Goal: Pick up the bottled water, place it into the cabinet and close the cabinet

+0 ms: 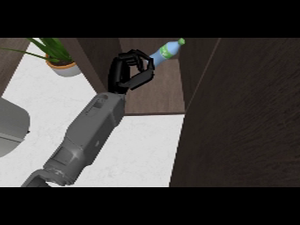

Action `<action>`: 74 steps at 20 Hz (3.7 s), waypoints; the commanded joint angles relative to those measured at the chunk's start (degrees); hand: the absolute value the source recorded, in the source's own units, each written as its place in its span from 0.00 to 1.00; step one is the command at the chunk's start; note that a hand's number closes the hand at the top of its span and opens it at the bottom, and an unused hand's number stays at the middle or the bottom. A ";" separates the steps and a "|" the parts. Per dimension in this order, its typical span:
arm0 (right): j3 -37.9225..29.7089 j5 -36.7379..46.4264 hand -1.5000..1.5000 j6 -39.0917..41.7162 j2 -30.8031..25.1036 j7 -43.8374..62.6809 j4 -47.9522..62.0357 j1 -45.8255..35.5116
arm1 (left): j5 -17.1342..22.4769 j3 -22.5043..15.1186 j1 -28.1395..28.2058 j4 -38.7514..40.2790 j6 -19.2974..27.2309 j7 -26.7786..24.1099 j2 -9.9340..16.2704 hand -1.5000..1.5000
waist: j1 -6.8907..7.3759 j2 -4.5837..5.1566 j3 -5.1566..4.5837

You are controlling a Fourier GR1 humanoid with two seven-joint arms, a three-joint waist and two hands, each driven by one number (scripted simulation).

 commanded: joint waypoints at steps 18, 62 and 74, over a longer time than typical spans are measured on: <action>0.57 2.12 1.00 1.68 -7.47 4.85 -7.33 -0.02 | 4.07 -15.28 47.39 -61.34 -2.75 14.58 7.01 1.00 | 3.64 -0.82 0.08; -24.72 -11.85 1.00 15.11 25.03 19.04 48.36 -58.18 | 18.97 6.68 101.79 -93.65 -29.89 2.67 29.20 1.00 | 3.13 0.38 0.06; -33.46 -13.49 1.00 23.20 23.88 4.02 73.26 -63.02 | 19.45 8.59 102.24 -95.61 -32.61 5.18 27.56 1.00 | 3.40 0.64 0.08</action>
